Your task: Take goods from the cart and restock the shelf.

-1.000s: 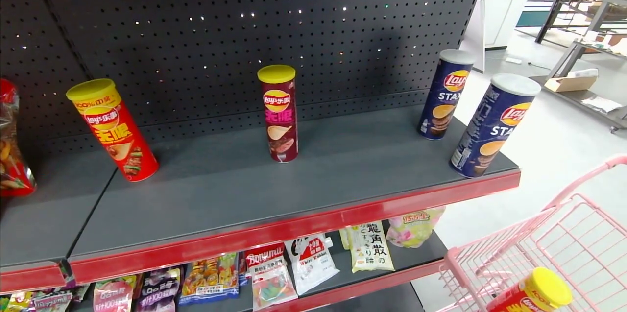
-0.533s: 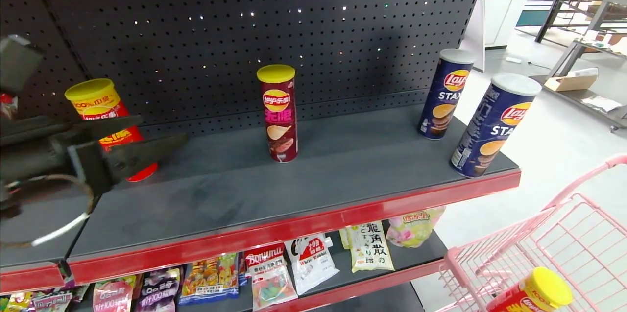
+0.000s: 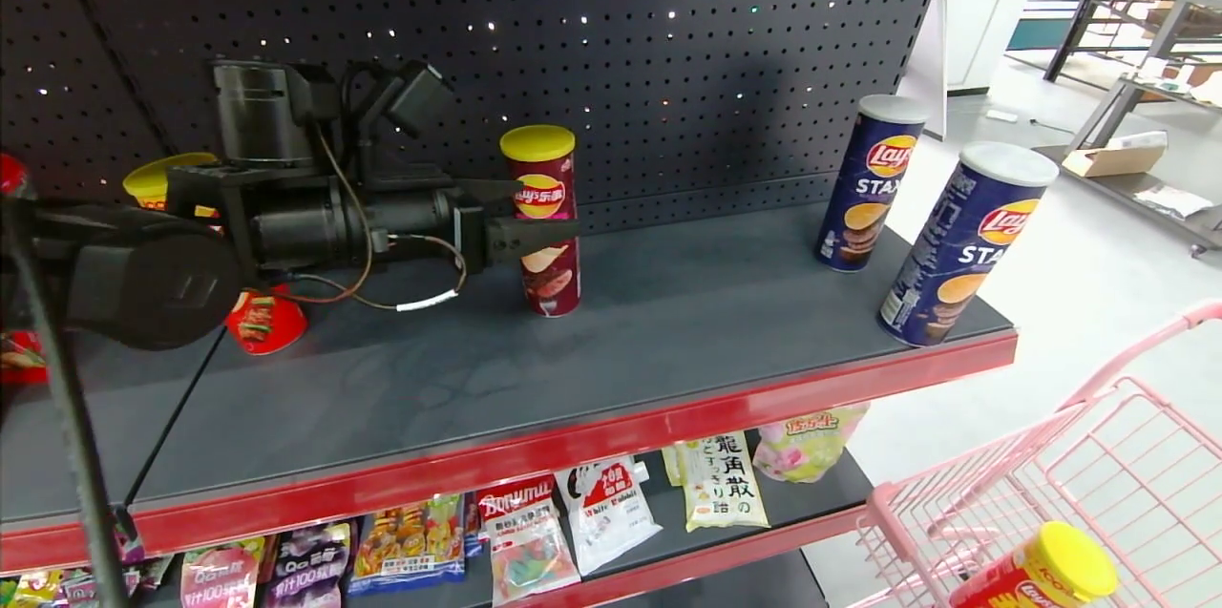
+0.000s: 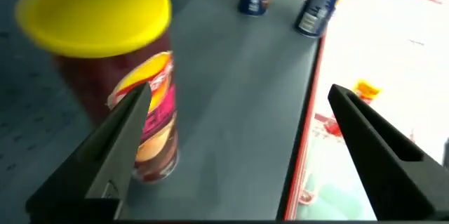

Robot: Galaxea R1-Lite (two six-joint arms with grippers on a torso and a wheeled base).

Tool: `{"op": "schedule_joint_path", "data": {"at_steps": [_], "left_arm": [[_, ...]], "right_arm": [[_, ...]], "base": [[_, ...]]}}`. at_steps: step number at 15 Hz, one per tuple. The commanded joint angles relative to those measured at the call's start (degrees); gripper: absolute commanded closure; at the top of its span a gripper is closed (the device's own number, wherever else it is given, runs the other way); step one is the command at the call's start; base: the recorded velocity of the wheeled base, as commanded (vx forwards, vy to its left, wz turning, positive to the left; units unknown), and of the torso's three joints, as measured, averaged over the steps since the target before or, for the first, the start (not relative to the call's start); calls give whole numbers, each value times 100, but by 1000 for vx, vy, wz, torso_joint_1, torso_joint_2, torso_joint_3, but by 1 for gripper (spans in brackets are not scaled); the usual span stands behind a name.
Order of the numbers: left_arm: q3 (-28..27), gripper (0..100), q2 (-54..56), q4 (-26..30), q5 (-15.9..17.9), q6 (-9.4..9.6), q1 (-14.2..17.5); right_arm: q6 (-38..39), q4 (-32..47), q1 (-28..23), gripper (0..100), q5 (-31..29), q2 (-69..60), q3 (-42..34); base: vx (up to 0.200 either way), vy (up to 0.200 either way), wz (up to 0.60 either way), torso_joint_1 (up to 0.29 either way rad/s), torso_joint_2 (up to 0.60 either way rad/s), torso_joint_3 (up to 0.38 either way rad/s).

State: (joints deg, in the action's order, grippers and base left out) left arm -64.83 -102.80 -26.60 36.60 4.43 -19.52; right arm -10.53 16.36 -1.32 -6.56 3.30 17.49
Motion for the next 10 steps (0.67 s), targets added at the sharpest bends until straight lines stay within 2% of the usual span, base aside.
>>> {"op": "schedule_joint_path", "data": {"at_steps": [1, 2, 3, 4, 5, 10], "left_arm": [[-153, 0, -363, -12, 85, 15, 1], [-293, 0, -504, -21, 102, 67, 18], [-540, 0, -750, -29, 76, 234, 71], [-548, 0, -759, -29, 67, 234, 80], [-821, 0, -987, -109, 85, 375, 176], [-873, 0, -1040, -117, 146, 375, 255]], "right_arm": [[-1, -1, 0, 100, -3, 21, -9], [-1, -10, -9, 100, -3, 30, 0], [-1, -1, -9, 100, -12, 30, 8], [-1, -10, -9, 100, -12, 30, 8], [-1, -10, -9, 100, -12, 48, 0], [-1, -1, -9, 100, -3, 92, -9]], "base": [[0, 0, 0, 0, 0, 0], [0, 0, 0, 0, 0, 0], [0, 0, 0, 0, 0, 0], [0, 0, 0, 0, 0, 0], [0, 0, 0, 0, 0, 0], [0, 0, 0, 0, 0, 0]]}}
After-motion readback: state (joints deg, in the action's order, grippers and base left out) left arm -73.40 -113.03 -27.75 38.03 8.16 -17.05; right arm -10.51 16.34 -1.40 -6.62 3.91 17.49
